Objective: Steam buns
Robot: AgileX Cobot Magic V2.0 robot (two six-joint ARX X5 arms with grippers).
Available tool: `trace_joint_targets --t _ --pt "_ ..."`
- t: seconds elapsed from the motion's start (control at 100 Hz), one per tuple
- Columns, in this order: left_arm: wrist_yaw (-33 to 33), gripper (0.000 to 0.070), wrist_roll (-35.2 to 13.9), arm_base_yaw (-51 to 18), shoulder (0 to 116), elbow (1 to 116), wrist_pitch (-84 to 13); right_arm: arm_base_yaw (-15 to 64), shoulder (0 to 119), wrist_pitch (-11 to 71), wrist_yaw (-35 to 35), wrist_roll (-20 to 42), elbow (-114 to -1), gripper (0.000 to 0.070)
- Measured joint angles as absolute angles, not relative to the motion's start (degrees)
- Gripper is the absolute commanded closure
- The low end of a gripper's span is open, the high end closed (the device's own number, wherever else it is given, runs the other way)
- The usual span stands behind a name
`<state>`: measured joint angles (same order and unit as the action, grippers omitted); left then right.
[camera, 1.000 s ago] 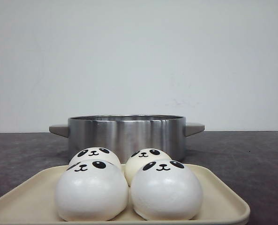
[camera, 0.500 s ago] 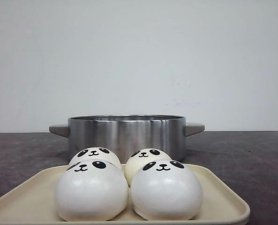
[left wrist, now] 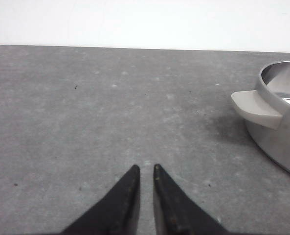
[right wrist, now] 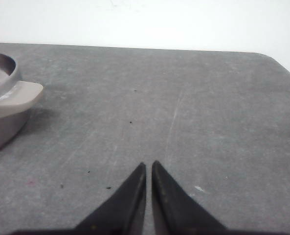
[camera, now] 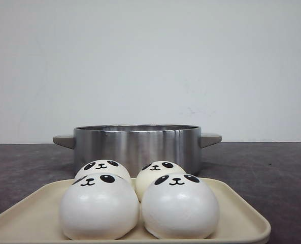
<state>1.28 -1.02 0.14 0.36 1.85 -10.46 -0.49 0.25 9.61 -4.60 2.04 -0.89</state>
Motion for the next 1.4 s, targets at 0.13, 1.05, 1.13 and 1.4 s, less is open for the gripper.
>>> trace_joint_targets --t 0.13,1.05,1.13,1.4 --pt "1.43 0.07 -1.41 0.16 0.36 1.85 -10.48 -0.49 0.25 8.95 -7.64 7.97 -0.86 0.0687" --pt "11.92 0.0696 -13.87 -1.85 29.1 45.12 -21.56 -0.47 23.09 30.22 -11.7 12.4 -50.15 0.0694" --pt "13.34 0.0658 -13.58 -1.85 30.59 47.37 -21.47 -0.47 23.33 26.7 -17.19 12.21 -51.86 0.0691" --pt "14.79 0.0137 -13.19 -2.5 29.87 47.83 -22.37 -0.47 23.18 27.31 -22.39 15.49 -51.99 0.0"
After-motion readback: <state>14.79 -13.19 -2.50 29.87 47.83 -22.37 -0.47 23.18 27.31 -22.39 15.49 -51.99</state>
